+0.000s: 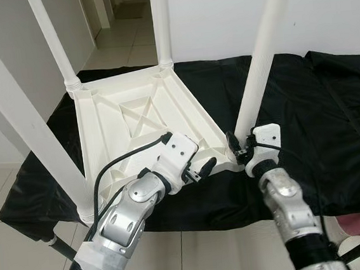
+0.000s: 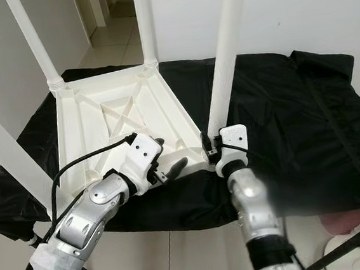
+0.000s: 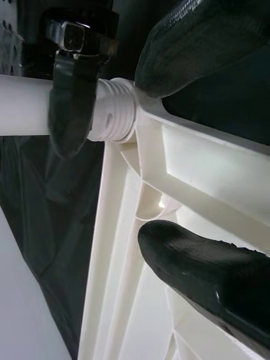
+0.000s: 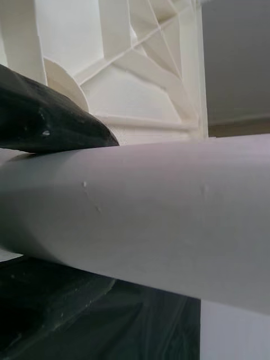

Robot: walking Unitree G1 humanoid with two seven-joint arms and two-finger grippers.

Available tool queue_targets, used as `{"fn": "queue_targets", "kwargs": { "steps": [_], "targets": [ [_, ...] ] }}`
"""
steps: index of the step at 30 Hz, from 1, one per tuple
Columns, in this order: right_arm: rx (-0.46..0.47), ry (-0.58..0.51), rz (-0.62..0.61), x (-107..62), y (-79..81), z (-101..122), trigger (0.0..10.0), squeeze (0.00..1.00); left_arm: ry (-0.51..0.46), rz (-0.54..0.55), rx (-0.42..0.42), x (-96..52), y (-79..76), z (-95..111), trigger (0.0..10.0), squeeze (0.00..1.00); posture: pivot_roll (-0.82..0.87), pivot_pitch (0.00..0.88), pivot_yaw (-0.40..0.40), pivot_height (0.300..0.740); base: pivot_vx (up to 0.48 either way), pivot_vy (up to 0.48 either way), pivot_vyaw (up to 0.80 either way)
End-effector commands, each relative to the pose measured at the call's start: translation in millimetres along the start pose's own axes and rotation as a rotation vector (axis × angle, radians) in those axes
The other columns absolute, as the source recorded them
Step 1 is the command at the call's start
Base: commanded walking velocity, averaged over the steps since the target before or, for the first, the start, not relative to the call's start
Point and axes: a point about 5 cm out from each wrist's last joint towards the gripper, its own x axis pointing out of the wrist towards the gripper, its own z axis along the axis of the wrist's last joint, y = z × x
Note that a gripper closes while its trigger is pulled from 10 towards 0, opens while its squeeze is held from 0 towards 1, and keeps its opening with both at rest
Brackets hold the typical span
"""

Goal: Building children table

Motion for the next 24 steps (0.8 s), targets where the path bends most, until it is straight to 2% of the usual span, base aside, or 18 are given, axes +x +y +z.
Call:
{"fn": "queue_targets", "kwargs": {
  "steps": [1, 5, 7, 8, 11, 16, 17, 19, 20, 21, 22, 24],
  "targets": [
    [0.026, 0.033, -0.083, -4.1, 1.7, -4, 10.0, 0.0, 0.0, -0.077, 0.007, -2.0, -5.5, -1, 10.0, 0.0, -0.05, 0.0, 0.026, 0.74, 0.0, 0.0, 0.0],
    [0.048, 0.057, -0.221, -8.6, 9.9, -6, 10.0, 0.0, 0.005, -0.079, 0.008, -3.5, -5.6, -2, 10.0, 0.0, -0.02, 0.0, 0.019, 0.74, 0.0, 0.0, 0.0],
    [0.048, 0.057, -0.221, -8.6, 9.9, -6, 10.0, 0.0, 0.005, -0.079, 0.008, -3.5, -5.6, -2, 10.0, 0.0, -0.02, 0.0, 0.019, 0.74, 0.0, 0.0, 0.0],
    [0.05, 0.061, -0.263, -10.0, 12.4, -6, 10.0, 0.0, 0.003, -0.073, 0.009, -4.1, -4.6, -1, 10.0, 0.0, -0.02, 0.0, 0.017, 0.74, 0.0, 0.0, 0.0],
    [0.074, 0.05, -0.284, -12.3, 21.6, -4, 10.0, 0.0, 0.003, -0.056, 0.001, -6.6, -2.7, -1, 10.0, 0.0, 0.0, 0.008, 0.008, 0.74, 0.0, 0.0, 0.0],
    [0.09, 0.031, -0.254, -12.5, 21.8, -1, 10.0, 0.0, 0.011, -0.055, 0.0, -10.4, -6.3, -3, 10.0, 0.0, 0.01, 0.012, 0.004, 0.74, 0.0, 0.0, 0.0],
    [0.094, 0.016, -0.247, -12.9, 21.4, 0, 10.0, 0.29, 0.012, -0.056, -0.001, -10.9, -6.9, -3, 10.0, 0.0, 0.01, 0.012, 0.005, 0.74, 0.0, 0.0, 0.0],
    [0.094, 0.016, -0.247, -12.9, 21.4, 0, 10.0, 0.29, 0.012, -0.056, -0.001, -10.9, -6.9, -3, 10.0, 0.0, 0.01, 0.012, 0.005, 0.74, 0.0, 0.0, 0.0],
    [0.102, -0.001, -0.234, -12.9, 22.1, 2, 10.0, 0.91, 0.012, -0.056, -0.002, -10.9, -6.7, -3, 10.0, 0.0, 0.01, 0.011, 0.007, 0.74, 0.0, 0.0, 0.0],
    [0.102, -0.001, -0.234, -12.9, 22.1, 2, 10.0, 0.91, 0.012, -0.056, -0.002, -10.9, -6.7, -3, 10.0, 0.0, 0.01, 0.011, 0.007, 0.74, 0.0, 0.0, 0.0],
    [0.095, -0.024, -0.213, -12.5, 23.1, 5, 10.0, 1.0, 0.014, -0.055, -0.001, -10.9, -5.7, -3, 10.0, 0.0, 0.01, 0.006, 0.011, 0.74, 0.0, 0.0, 0.0],
    [0.086, -0.038, -0.199, -11.8, 22.7, 7, 10.0, 1.0, 0.016, -0.055, 0.0, -10.6, -4.9, -4, 10.0, 0.0, 0.01, 0.0, 0.012, 0.74, 0.0, 0.0, 0.0]
  ]
}}
